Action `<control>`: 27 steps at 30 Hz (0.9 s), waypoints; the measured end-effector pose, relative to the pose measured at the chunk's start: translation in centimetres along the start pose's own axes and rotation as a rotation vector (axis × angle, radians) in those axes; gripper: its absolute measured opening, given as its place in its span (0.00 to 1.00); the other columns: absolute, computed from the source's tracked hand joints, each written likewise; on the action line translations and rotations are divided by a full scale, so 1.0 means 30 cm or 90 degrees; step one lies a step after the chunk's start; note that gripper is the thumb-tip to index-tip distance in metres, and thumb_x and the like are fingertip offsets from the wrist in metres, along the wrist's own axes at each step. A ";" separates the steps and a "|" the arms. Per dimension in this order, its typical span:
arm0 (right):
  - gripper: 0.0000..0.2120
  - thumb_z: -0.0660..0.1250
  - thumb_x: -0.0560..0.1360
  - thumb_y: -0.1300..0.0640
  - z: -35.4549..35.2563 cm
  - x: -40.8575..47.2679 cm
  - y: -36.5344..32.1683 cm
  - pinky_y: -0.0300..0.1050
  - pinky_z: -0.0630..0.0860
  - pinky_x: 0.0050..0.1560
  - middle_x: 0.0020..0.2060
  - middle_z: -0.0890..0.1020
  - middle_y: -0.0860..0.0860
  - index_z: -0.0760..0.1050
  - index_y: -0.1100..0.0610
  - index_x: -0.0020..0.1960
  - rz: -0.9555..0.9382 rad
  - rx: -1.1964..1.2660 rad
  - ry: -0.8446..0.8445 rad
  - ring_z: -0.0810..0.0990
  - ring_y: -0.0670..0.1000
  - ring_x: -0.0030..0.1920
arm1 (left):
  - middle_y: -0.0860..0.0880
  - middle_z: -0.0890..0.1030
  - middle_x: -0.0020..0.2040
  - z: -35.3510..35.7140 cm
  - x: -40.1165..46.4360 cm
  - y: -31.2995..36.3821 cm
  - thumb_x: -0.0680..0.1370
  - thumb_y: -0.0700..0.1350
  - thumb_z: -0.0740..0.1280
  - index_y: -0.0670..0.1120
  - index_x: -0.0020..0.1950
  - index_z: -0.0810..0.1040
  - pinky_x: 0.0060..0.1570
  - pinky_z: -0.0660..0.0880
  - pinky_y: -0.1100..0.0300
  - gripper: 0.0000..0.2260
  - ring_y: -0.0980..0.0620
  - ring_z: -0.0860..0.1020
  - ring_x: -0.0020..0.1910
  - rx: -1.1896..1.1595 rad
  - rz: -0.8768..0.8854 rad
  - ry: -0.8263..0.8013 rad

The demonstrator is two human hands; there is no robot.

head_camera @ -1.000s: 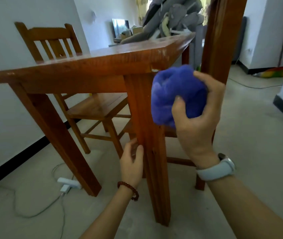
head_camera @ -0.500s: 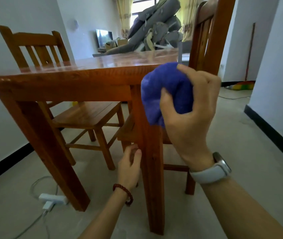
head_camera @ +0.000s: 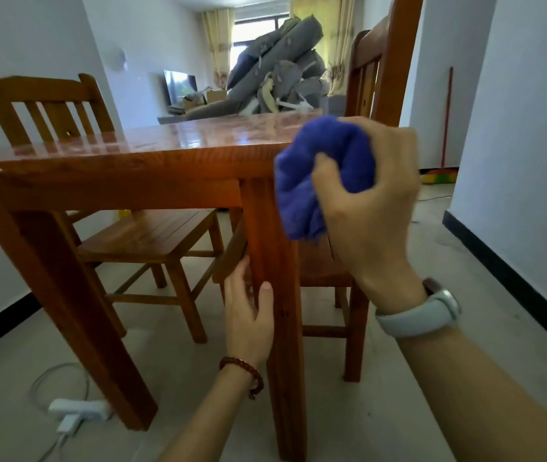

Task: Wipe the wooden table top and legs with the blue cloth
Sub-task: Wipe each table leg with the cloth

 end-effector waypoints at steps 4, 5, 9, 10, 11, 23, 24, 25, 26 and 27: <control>0.15 0.64 0.72 0.49 0.042 -0.006 -0.018 0.28 0.69 0.37 0.45 0.72 0.52 0.73 0.56 0.54 0.030 -0.090 -0.068 0.69 0.41 0.37 | 0.50 0.65 0.66 0.013 0.005 0.022 0.78 0.48 0.58 0.51 0.71 0.59 0.57 0.66 0.63 0.21 0.61 0.66 0.59 0.061 0.021 0.020; 0.13 0.65 0.72 0.49 0.034 -0.014 -0.008 0.27 0.69 0.38 0.44 0.71 0.50 0.73 0.56 0.53 0.054 -0.084 -0.076 0.68 0.41 0.35 | 0.49 0.65 0.67 0.012 0.006 0.023 0.78 0.47 0.59 0.51 0.71 0.59 0.58 0.66 0.60 0.21 0.59 0.66 0.60 0.067 0.015 0.022; 0.13 0.67 0.73 0.52 -0.014 -0.089 0.054 0.26 0.67 0.36 0.43 0.71 0.49 0.73 0.57 0.53 0.093 -0.113 -0.131 0.67 0.38 0.35 | 0.48 0.62 0.70 0.010 0.004 0.032 0.78 0.46 0.60 0.50 0.73 0.56 0.60 0.69 0.55 0.25 0.53 0.67 0.64 0.077 0.012 0.012; 0.13 0.67 0.72 0.52 -0.024 -0.101 0.059 0.26 0.68 0.37 0.43 0.71 0.50 0.73 0.58 0.53 0.076 -0.111 -0.118 0.67 0.38 0.35 | 0.48 0.61 0.70 0.011 0.002 0.030 0.78 0.47 0.59 0.50 0.73 0.55 0.60 0.69 0.56 0.25 0.52 0.67 0.65 0.080 0.012 0.009; 0.14 0.66 0.72 0.52 -0.029 -0.107 0.061 0.25 0.68 0.40 0.44 0.72 0.51 0.73 0.59 0.53 0.052 -0.095 -0.093 0.68 0.39 0.35 | 0.48 0.61 0.70 0.011 0.001 0.028 0.78 0.46 0.59 0.50 0.73 0.55 0.59 0.69 0.58 0.25 0.53 0.66 0.65 0.082 0.013 0.008; 0.20 0.66 0.72 0.52 0.054 -0.566 0.288 0.48 0.78 0.46 0.56 0.69 0.54 0.67 0.51 0.62 0.143 -0.193 -0.454 0.76 0.54 0.48 | 0.49 0.66 0.66 -0.058 -0.073 -0.124 0.78 0.41 0.59 0.49 0.70 0.64 0.60 0.71 0.56 0.20 0.57 0.68 0.60 0.110 -0.016 -0.044; 0.18 0.65 0.71 0.52 0.053 -0.551 0.275 0.47 0.79 0.43 0.55 0.70 0.54 0.67 0.51 0.60 0.129 -0.149 -0.398 0.76 0.52 0.46 | 0.49 0.66 0.66 -0.054 -0.076 -0.129 0.78 0.41 0.59 0.49 0.70 0.63 0.60 0.71 0.57 0.20 0.57 0.67 0.61 0.111 -0.019 -0.055; 0.18 0.63 0.70 0.51 0.058 -0.534 0.264 0.43 0.79 0.41 0.53 0.71 0.55 0.66 0.50 0.58 0.115 -0.099 -0.330 0.75 0.50 0.45 | 0.49 0.65 0.68 -0.048 -0.081 -0.134 0.78 0.42 0.60 0.49 0.71 0.62 0.59 0.71 0.58 0.21 0.57 0.67 0.61 0.112 -0.018 -0.069; 0.17 0.62 0.69 0.51 0.064 -0.523 0.262 0.36 0.76 0.40 0.53 0.71 0.57 0.66 0.51 0.57 0.096 -0.066 -0.264 0.73 0.47 0.46 | 0.49 0.65 0.69 -0.041 -0.087 -0.142 0.78 0.42 0.60 0.50 0.71 0.61 0.59 0.71 0.57 0.22 0.57 0.67 0.62 0.118 -0.012 -0.084; 0.17 0.62 0.69 0.52 0.071 -0.523 0.268 0.31 0.73 0.41 0.53 0.71 0.59 0.66 0.52 0.57 0.074 -0.058 -0.221 0.70 0.45 0.47 | 0.49 0.65 0.69 -0.034 -0.092 -0.152 0.78 0.43 0.60 0.50 0.72 0.60 0.60 0.72 0.54 0.23 0.56 0.67 0.64 0.127 -0.004 -0.099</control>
Point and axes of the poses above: each hand's wrist, its own x-axis towards the middle knuckle, its own z-axis out of the palm, y = z × x, the point moved 2 cm from there along x, towards the middle knuckle
